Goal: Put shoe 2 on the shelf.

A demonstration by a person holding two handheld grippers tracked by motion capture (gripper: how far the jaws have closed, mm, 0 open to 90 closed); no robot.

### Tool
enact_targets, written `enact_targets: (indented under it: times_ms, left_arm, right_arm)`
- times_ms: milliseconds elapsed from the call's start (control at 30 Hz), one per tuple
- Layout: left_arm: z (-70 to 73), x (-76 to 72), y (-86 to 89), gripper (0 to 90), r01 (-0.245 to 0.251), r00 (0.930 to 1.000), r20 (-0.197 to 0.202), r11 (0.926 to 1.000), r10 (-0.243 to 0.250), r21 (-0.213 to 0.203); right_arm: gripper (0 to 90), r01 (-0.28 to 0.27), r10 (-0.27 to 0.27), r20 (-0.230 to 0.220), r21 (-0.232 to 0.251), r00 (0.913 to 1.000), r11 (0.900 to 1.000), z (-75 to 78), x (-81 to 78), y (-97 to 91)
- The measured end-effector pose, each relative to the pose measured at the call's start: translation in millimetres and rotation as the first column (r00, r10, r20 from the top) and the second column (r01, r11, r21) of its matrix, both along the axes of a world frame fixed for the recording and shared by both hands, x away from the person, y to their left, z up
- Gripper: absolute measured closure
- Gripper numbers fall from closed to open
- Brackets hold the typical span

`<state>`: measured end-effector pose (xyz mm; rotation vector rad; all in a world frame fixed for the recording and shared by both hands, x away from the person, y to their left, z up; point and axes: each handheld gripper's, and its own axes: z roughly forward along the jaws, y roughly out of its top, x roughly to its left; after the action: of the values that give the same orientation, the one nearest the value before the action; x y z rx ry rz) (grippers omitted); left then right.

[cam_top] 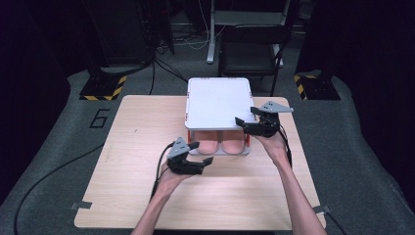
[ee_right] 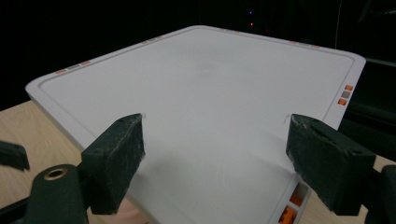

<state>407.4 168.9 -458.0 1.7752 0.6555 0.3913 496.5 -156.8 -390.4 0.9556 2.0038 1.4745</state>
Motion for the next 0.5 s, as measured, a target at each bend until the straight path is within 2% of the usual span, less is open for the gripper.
enact_targets:
  times_ms: [33,100,167,233,333,367,433,467,500]
  left_arm:
    - [1.5,-3.2,11.5,15.7,-0.021,0.9996,0.017,0.9997,0.02,0.012]
    - [3.6,-7.4,33.9,14.7,-0.068,0.9973,0.029,0.9977,0.068,0.005]
    - [5.2,-11.5,54.6,13.5,-0.103,0.994,0.038,0.9947,0.103,-0.003]
    - [5.0,-13.2,73.5,12.8,-0.149,0.9866,0.069,0.9887,0.148,0.013]
    - [1.2,-17.6,99.0,12.5,-0.219,0.973,0.077,0.9755,0.217,0.016]
    - [-0.4,-19.5,108.1,11.7,-0.231,0.9708,0.069,0.9728,0.23,0.015]
    - [-4.2,-23.4,124.1,11.0,-0.271,0.9602,0.072,0.9624,0.27,0.01]
    - [-6.3,-25.3,131.0,11.0,-0.301,0.9511,0.072,0.9537,0.3,-0.005]
    - [-8.1,-26.8,138.5,11.0,-0.317,0.946,0.065,0.9483,0.317,-0.016]
  right_arm:
    - [17.4,-0.001,0.001,0.017,0.001,0.9999,1.0,1.0,-4.7,-1.5]
    - [16.5,0.004,-0.004,0.046,0.008,0.999,1.0,2.2,-16.5,-6.7]
    - [15.4,0.02,-0.023,0.051,0.051,0.9984,0.9985,1.2,-29.4,-14.4]
    - [15.1,0.033,-0.038,0.051,0.109,0.998,0.9935,-2.0,-43.2,-22.8]
    - [15.0,0.06,-0.07,0.06,0.157,0.9957,0.9858,-11.4,-61.9,-33.7]
    - [15.0,0.069,-0.08,0.061,0.168,0.9949,0.9833,-14.7,-67.7,-37.3]
    - [14.9,0.09,-0.105,0.07,0.187,0.992,0.9782,-22.4,-79.5,-45.0]
    - [14.9,0.106,-0.121,0.074,0.182,0.9899,0.9777,-27.0,-85.1,-48.2]
    - [14.9,0.121,-0.136,0.085,0.157,0.9871,0.9801,-31.9,-89.8,-51.2]
